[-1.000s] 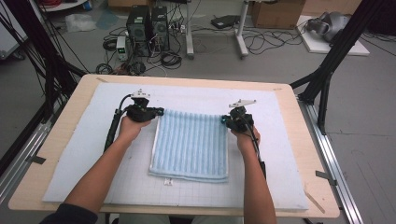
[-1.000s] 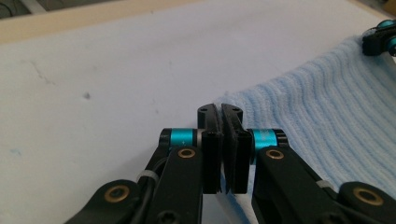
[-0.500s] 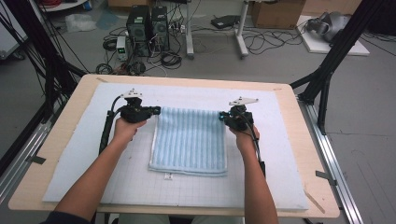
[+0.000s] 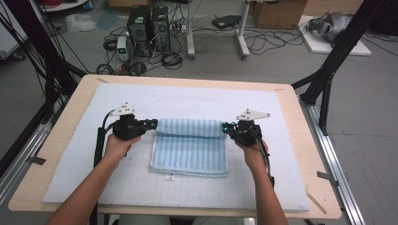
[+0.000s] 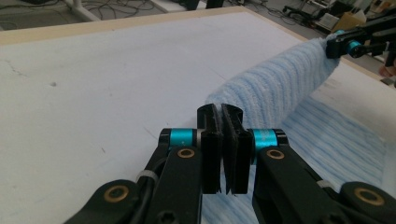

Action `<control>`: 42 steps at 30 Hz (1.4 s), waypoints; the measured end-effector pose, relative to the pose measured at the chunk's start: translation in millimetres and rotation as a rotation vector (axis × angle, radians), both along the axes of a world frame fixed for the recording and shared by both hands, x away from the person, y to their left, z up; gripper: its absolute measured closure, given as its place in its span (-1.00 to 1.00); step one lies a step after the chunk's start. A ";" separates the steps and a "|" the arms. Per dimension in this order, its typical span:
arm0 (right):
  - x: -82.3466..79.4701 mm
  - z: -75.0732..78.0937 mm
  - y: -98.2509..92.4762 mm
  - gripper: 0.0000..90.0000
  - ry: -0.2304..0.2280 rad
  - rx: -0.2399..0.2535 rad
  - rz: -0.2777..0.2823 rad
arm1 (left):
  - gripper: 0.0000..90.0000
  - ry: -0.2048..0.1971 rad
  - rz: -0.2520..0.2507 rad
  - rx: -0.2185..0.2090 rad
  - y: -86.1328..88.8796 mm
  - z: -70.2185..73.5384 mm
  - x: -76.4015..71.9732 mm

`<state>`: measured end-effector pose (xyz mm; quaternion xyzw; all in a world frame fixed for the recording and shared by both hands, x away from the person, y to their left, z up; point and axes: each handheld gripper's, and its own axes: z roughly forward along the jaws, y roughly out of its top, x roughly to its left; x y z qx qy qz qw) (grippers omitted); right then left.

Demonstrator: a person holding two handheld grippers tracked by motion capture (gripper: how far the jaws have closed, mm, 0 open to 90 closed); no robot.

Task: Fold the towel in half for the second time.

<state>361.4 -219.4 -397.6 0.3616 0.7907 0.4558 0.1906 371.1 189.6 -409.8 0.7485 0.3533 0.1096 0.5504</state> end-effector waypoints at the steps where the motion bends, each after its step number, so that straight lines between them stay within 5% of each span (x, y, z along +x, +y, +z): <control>1: -3.6 -0.3 0.3 0.90 0.001 -0.005 0.005 | 0.91 -0.005 -0.005 -0.014 1.2 -1.5 -4.3; 9: -34.1 -10.5 -1.3 0.90 -0.002 0.003 0.020 | 0.91 -0.012 -0.039 -0.041 6.4 -16.1 -36.4; 21: -81.8 -23.2 -2.5 0.90 -0.026 -0.004 0.044 | 0.91 -0.018 -0.081 -0.014 11.9 -22.2 -79.3; 35: -112.8 -26.6 0.9 0.90 -0.030 -0.067 0.089 | 0.89 0.027 -0.139 0.003 19.9 -35.2 -93.7; 37: -114.0 -27.5 1.2 0.89 -0.025 -0.084 0.095 | 0.75 0.032 -0.138 -0.009 21.4 -34.5 -93.2; 39: -113.8 -28.1 -1.2 0.71 -0.018 -0.080 0.099 | 0.27 0.033 -0.089 -0.048 23.6 -30.0 -91.2; 42: -111.6 -19.0 -11.6 0.48 -0.031 0.041 0.061 | 0.10 0.002 -0.025 -0.099 25.8 -21.3 -86.9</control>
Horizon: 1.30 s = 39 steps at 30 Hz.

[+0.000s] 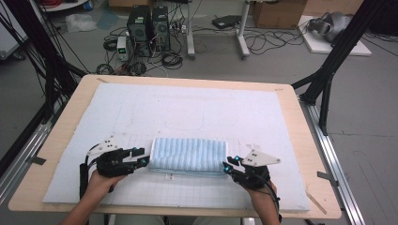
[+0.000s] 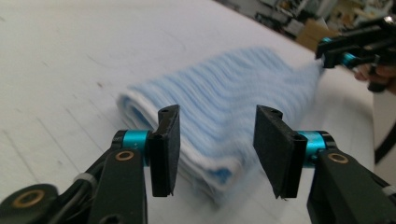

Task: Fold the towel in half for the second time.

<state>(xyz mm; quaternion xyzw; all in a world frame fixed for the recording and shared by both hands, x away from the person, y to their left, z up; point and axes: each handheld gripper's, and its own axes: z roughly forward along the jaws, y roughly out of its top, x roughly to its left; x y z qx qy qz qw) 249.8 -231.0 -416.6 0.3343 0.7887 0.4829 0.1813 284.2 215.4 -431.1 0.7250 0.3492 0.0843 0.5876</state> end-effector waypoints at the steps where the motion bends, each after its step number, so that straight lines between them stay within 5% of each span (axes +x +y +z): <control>1: 0.5 3.6 -2.2 0.45 -0.010 0.037 -0.014 | 0.10 0.001 0.008 -0.010 -0.8 2.1 1.9; 5: 8.2 3.9 4.5 0.42 -0.005 0.024 -0.021 | 0.19 0.004 0.005 0.037 -12.3 2.8 8.6; 8: 17.0 -3.8 16.1 0.39 0.016 -0.006 -0.008 | 0.27 0.054 -0.016 0.118 -28.5 -4.8 12.7; 13: 27.7 -18.2 32.2 0.39 0.067 -0.089 0.027 | 0.38 0.082 -0.027 0.269 -42.6 -15.5 12.3; 17: 26.9 -28.0 31.1 0.39 0.101 -0.158 0.028 | 0.40 0.063 -0.024 0.309 -42.1 -18.2 10.9; 27: 23.8 -32.2 16.0 0.39 0.082 -0.168 0.035 | 0.42 0.034 0.000 0.360 -43.3 -18.9 8.7; 30: 22.9 -31.2 15.9 0.35 0.081 -0.170 0.031 | 0.42 0.036 -0.002 0.346 -41.2 -18.5 9.7; 33: 21.0 -24.2 10.4 0.24 0.063 -0.116 0.020 | 0.24 0.025 0.017 0.268 -30.9 -16.3 13.6; 36: 19.3 -13.8 3.1 0.09 0.024 -0.074 -0.021 | 0.15 -0.017 0.073 0.178 -17.4 -10.5 17.7; 39: 19.6 -6.8 -2.9 -0.14 -0.007 -0.064 -0.072 | 0.02 -0.072 0.129 0.141 -7.9 -3.1 19.5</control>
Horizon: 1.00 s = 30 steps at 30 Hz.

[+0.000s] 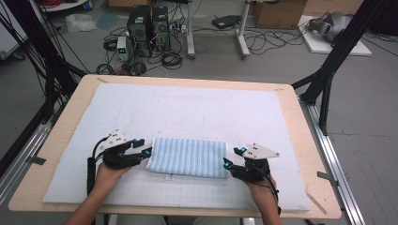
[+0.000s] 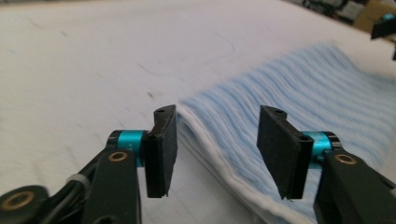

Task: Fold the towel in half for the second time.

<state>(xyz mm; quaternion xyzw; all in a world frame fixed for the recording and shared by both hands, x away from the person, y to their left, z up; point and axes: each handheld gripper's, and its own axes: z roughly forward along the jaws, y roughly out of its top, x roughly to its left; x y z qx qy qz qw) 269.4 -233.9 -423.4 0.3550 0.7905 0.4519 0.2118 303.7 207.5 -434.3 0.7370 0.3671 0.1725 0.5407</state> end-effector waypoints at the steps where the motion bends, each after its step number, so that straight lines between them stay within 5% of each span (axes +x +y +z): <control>1: -0.2 1.1 -1.4 -0.19 -0.004 0.004 -0.010 | -0.03 -0.019 0.017 -0.019 4.2 3.0 1.2; 5: -0.3 6.4 -10.8 -0.42 -0.028 -0.005 -0.060 | -0.17 -0.048 0.037 -0.078 15.4 7.7 3.9; 12: 1.6 5.2 -32.0 -0.62 -0.018 0.002 -0.121 | -0.65 -0.079 0.099 -0.099 27.8 11.8 4.8; 21: -2.8 8.7 -57.7 -0.74 -0.040 0.041 -0.188 | -0.65 -0.116 0.075 -0.156 45.2 19.1 0.0; 30: -6.2 13.6 -58.0 -0.75 -0.074 0.023 -0.209 | -0.63 -0.123 0.085 -0.169 50.6 20.1 -5.3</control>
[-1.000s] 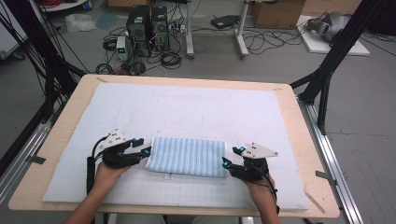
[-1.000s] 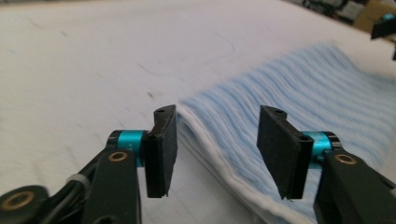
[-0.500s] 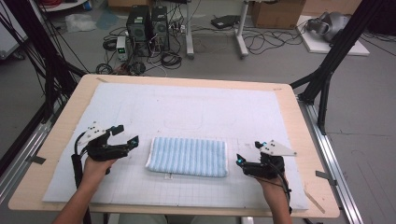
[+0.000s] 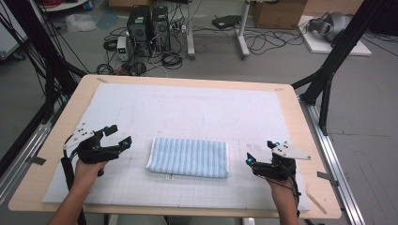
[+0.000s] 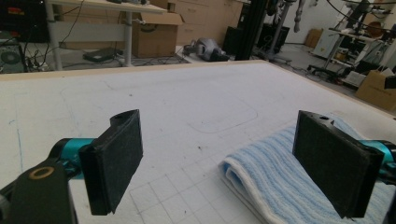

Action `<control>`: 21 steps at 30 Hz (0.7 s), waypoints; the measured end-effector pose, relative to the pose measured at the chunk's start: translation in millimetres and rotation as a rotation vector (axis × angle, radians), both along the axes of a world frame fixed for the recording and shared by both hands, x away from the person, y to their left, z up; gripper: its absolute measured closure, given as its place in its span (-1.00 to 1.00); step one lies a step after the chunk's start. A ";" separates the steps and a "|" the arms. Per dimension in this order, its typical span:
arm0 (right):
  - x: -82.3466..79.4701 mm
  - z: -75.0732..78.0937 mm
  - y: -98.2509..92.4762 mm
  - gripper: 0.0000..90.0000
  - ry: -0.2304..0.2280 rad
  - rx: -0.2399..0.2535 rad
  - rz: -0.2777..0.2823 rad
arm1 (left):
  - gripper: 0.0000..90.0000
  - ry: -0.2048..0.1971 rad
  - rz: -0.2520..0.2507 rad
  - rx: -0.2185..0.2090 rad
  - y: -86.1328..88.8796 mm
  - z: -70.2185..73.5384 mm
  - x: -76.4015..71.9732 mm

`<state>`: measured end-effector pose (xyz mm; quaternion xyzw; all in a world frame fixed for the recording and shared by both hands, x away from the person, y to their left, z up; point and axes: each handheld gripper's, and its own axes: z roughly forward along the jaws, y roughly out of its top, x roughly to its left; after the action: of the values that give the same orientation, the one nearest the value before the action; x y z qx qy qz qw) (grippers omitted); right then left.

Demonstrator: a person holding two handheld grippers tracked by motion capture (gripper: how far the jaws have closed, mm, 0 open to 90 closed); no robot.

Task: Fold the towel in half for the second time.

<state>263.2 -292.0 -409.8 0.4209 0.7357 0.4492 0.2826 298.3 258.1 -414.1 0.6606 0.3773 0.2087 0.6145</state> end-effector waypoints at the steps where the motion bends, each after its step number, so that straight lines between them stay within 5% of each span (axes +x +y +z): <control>1: 0.1 -0.2 0.6 -0.75 0.003 -0.003 0.002 | -0.63 -0.001 0.001 -0.001 -0.1 -0.1 0.0; 21: 0.3 -1.7 1.2 -0.75 0.004 -0.004 -0.007 | -0.61 0.007 -0.009 0.022 -2.3 -1.6 0.4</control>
<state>263.5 -290.7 -411.5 0.4237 0.7356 0.4461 0.2835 298.8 255.9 -415.7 0.6700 0.3741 0.2076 0.6067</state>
